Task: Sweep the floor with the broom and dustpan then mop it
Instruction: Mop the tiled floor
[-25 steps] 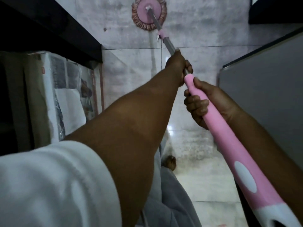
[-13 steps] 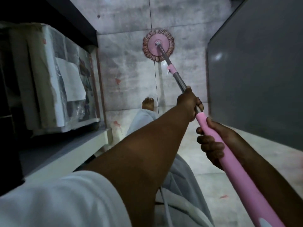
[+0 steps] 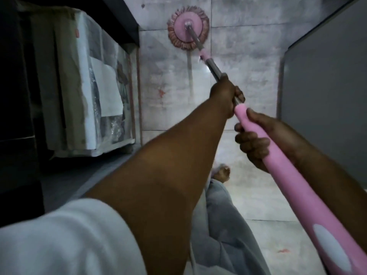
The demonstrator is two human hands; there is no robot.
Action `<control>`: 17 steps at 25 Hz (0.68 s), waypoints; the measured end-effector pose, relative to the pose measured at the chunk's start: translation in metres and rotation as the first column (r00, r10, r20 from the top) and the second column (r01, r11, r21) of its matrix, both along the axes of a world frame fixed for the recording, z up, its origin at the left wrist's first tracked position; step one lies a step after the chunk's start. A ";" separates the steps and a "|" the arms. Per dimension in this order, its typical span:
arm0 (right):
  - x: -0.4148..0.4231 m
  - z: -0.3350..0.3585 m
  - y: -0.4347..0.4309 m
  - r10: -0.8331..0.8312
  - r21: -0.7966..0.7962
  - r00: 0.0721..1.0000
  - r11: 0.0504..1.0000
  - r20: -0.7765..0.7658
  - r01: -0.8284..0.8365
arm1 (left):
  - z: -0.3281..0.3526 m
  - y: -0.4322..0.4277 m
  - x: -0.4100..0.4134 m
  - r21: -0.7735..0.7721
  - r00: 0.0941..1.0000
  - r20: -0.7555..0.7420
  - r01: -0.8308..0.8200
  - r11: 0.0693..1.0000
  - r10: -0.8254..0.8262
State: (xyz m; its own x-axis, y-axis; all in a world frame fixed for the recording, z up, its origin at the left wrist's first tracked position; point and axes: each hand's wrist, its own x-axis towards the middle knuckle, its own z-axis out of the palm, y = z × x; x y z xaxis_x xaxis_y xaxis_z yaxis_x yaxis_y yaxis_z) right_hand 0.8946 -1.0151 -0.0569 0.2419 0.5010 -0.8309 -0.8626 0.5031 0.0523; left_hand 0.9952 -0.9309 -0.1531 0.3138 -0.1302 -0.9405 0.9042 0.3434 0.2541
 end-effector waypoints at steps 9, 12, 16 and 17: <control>0.034 -0.014 0.067 0.133 -0.051 0.990 0.990 0.042 -0.131 | -0.011 0.073 0.027 0.043 0.984 0.017 -0.176 0.984 0.175; -0.002 -0.011 0.073 0.171 -0.039 0.985 0.985 0.039 -0.169 | -0.009 0.083 -0.012 0.077 0.986 0.006 -0.165 0.983 0.165; -0.079 -0.010 0.064 0.143 -0.029 0.989 0.989 0.035 -0.142 | -0.013 0.077 -0.089 0.116 0.994 0.000 -0.106 0.988 0.107; -0.100 -0.010 0.058 0.118 -0.024 0.992 0.993 0.038 -0.117 | -0.016 0.069 -0.108 0.119 0.996 -0.013 -0.085 0.989 0.087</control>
